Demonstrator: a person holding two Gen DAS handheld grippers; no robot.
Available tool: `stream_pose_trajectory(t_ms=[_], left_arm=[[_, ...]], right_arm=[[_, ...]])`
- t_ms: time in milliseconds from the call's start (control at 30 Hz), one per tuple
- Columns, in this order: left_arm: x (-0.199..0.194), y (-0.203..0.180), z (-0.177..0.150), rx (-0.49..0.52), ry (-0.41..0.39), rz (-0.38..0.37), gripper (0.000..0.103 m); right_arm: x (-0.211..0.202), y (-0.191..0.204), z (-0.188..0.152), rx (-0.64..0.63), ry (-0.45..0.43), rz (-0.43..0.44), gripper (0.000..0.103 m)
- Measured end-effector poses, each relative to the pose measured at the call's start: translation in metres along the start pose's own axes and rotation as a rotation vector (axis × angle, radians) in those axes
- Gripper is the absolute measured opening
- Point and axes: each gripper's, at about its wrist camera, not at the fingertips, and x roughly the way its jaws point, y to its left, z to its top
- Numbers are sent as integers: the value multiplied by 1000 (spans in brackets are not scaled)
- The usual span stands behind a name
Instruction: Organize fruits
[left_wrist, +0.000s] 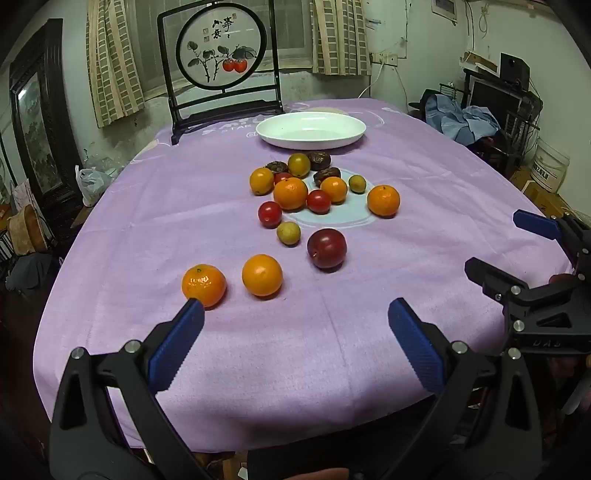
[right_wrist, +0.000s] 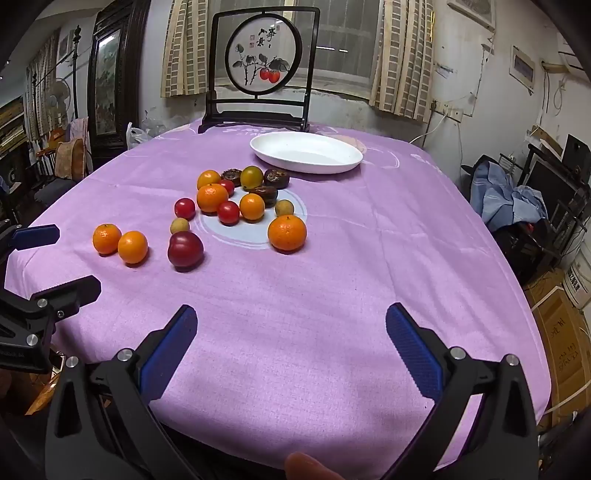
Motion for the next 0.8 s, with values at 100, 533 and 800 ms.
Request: stream_pose_trajectory(t_ms=[100, 533, 800], left_arm=[[0, 0, 0, 0, 6, 1, 101], [-1, -5, -7, 4, 1, 23, 101], [3, 1, -2, -2, 1, 21, 101]], right_arm=[[0, 0, 0, -2, -1, -1, 102], [-3, 0, -1, -2, -3, 8, 102], [1, 1, 0, 0, 0, 7, 102]])
